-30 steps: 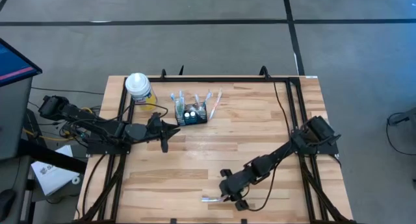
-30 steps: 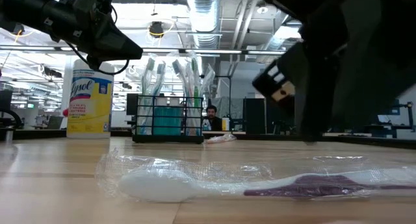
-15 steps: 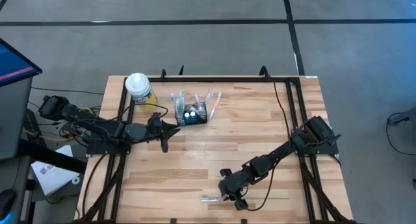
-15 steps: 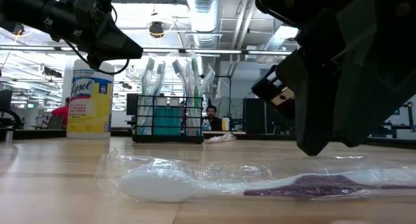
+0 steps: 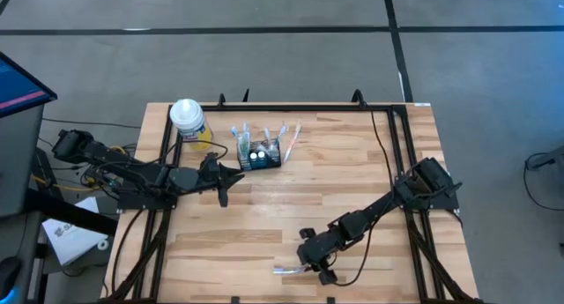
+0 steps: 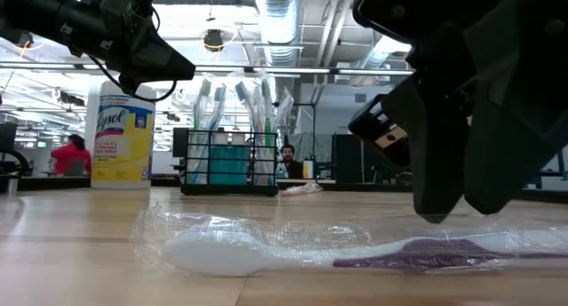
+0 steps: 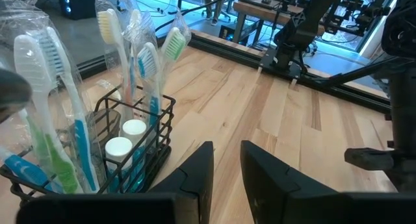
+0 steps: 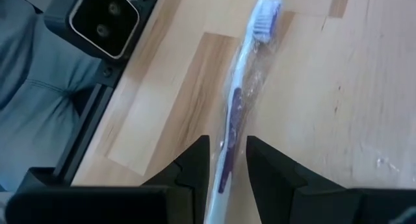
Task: Pick & Place toothbrushing station
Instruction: Put the purple toothbrush into the mesh organizer
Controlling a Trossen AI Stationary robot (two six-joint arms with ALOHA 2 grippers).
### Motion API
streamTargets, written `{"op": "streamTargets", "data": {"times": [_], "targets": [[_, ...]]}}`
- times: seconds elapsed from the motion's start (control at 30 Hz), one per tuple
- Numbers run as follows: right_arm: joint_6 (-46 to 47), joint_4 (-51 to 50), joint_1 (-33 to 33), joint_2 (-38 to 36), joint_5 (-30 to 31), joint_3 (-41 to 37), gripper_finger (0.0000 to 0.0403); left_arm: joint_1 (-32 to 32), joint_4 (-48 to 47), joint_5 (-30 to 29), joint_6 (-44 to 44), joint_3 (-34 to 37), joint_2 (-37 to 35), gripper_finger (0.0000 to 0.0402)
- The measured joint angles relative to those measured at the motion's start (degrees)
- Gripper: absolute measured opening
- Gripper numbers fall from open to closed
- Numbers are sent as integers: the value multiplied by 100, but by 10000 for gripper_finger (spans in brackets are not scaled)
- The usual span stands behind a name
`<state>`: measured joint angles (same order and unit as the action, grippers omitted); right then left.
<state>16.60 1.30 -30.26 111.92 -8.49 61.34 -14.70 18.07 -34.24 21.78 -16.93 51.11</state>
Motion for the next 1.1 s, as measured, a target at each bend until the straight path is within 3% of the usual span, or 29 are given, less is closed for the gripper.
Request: {"op": "streamTargets", "data": {"times": [1.1], "targets": [[194,157,124,267,63,46,81,0,36,0,10,0,-2,71]]}}
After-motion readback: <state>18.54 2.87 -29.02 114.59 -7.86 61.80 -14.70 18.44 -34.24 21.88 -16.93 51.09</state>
